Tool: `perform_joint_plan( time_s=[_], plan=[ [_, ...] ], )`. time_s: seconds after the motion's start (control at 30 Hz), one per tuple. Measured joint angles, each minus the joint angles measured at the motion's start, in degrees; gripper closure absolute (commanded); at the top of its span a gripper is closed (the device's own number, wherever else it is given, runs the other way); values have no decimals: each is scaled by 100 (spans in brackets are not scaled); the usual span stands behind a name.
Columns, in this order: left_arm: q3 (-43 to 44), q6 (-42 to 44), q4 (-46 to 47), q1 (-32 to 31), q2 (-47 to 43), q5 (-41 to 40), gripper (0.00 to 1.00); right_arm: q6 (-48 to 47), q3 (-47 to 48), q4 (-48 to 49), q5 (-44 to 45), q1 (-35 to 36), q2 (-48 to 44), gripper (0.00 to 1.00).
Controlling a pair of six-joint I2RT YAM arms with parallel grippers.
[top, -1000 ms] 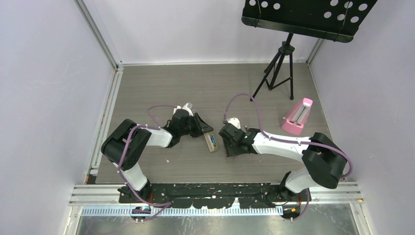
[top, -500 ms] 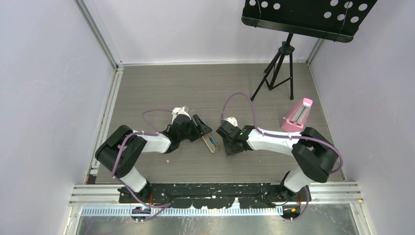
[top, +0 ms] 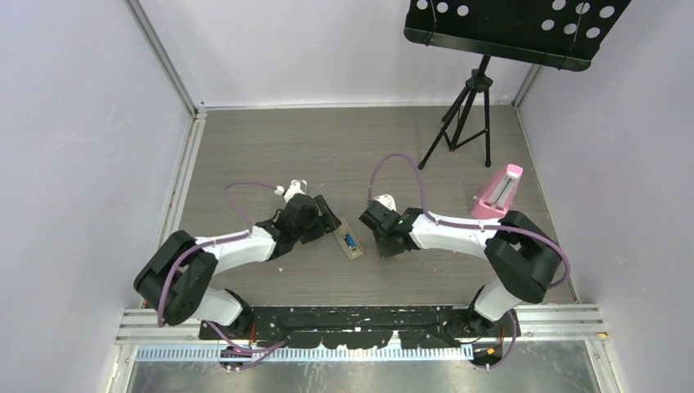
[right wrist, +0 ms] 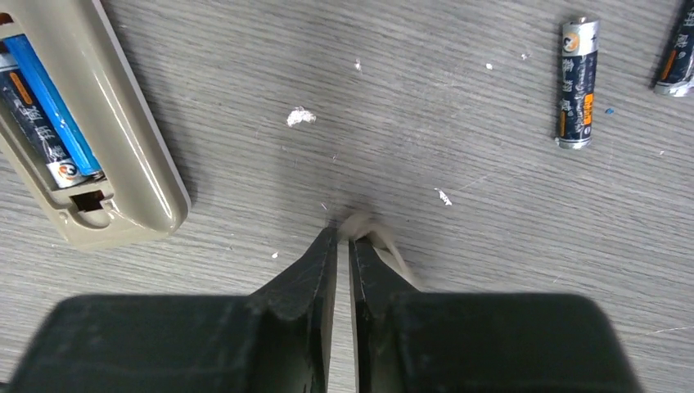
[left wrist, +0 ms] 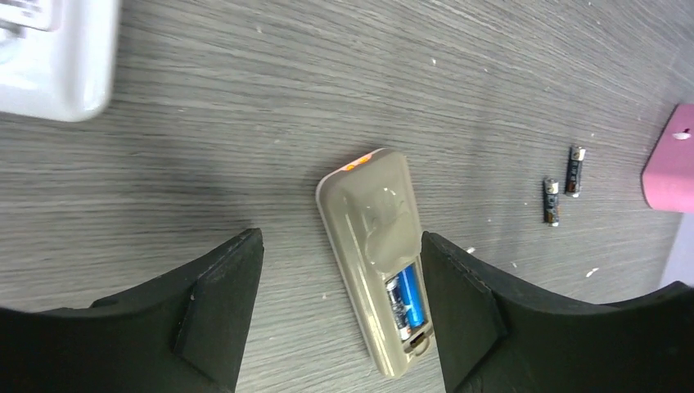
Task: Load the batteries into the remote control
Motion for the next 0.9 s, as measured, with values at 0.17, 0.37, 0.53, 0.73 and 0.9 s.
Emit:
perform_joint_plan(
  time_s=[0.17,0.37,0.53,0.73,0.9],
  plan=[
    [0,229,-483,0,-415,-173,26,-2,17,-26,48,0,15,88],
    [24,531,-621,0,-669,-136,26,11,17,-37,85,0,9,79],
    [90,726,-656,0,-713,-24,25,162,17,-114,129,0,-225,62],
    [111,885,-658,0,-752,201,26,284,15,-387,365,-59,-820,58],
    [199,1016,-651,0,-756,450,25,140,-275,-455,153,-518,-1023,61]
  ],
)
